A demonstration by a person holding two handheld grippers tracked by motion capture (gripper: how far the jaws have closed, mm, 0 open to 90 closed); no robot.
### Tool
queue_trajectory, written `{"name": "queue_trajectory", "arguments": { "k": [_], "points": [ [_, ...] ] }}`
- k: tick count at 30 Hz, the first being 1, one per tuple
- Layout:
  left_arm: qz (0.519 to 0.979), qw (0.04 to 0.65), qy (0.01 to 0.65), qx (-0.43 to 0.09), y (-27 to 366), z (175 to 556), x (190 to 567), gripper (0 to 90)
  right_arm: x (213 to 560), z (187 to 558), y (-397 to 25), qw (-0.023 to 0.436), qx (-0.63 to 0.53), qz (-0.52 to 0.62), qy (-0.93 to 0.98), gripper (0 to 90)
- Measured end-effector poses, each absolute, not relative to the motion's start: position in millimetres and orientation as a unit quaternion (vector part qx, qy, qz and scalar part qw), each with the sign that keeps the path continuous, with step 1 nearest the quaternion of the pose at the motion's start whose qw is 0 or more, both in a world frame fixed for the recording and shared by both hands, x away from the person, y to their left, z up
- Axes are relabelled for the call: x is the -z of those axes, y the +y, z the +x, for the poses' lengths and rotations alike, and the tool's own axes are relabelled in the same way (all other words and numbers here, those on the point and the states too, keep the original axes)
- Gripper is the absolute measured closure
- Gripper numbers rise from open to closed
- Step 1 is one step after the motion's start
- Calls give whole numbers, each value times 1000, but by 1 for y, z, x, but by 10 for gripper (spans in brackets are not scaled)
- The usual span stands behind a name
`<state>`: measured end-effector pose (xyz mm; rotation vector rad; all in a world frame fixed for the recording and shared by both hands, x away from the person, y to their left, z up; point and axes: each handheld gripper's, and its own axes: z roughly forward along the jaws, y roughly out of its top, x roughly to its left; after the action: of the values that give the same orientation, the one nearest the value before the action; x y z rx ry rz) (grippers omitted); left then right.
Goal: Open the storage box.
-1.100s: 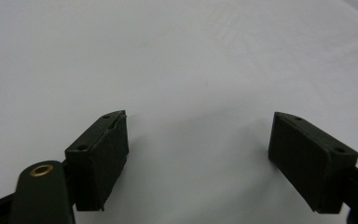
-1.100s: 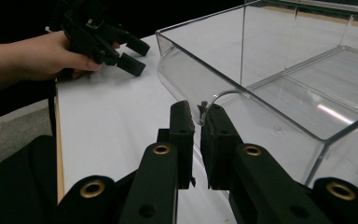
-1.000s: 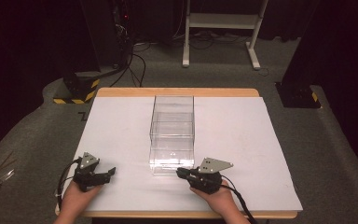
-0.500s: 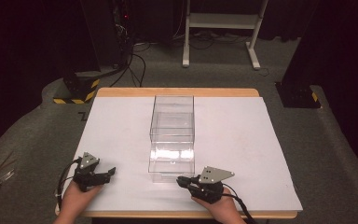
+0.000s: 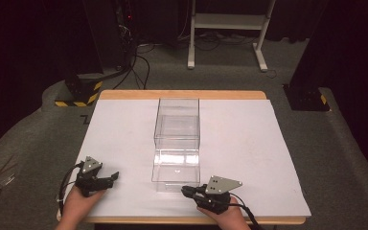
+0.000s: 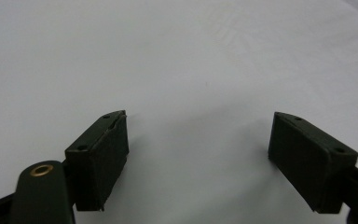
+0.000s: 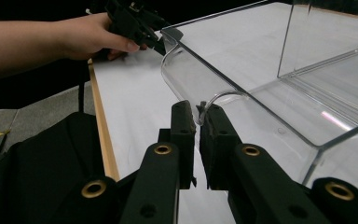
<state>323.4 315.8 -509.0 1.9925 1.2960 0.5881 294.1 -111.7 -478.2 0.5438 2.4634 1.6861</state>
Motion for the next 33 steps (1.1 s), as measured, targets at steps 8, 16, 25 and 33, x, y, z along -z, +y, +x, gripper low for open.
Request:
{"name": "queue_trajectory", "arguments": {
  "k": [8,16,25,33],
  "points": [
    [765,340,498,-226,316,323,509,203,478,292,-110,55,-555,172,812,846],
    [765,340,498,-225,316,323,509,203,477,291,-110,60,-555,171,812,835],
    [765,340,498,-226,316,323,509,203,477,293,-109,64,-558,174,809,833],
    [765,340,498,-226,316,323,509,203,470,292,-120,67,-563,183,803,749]
  ]
}}
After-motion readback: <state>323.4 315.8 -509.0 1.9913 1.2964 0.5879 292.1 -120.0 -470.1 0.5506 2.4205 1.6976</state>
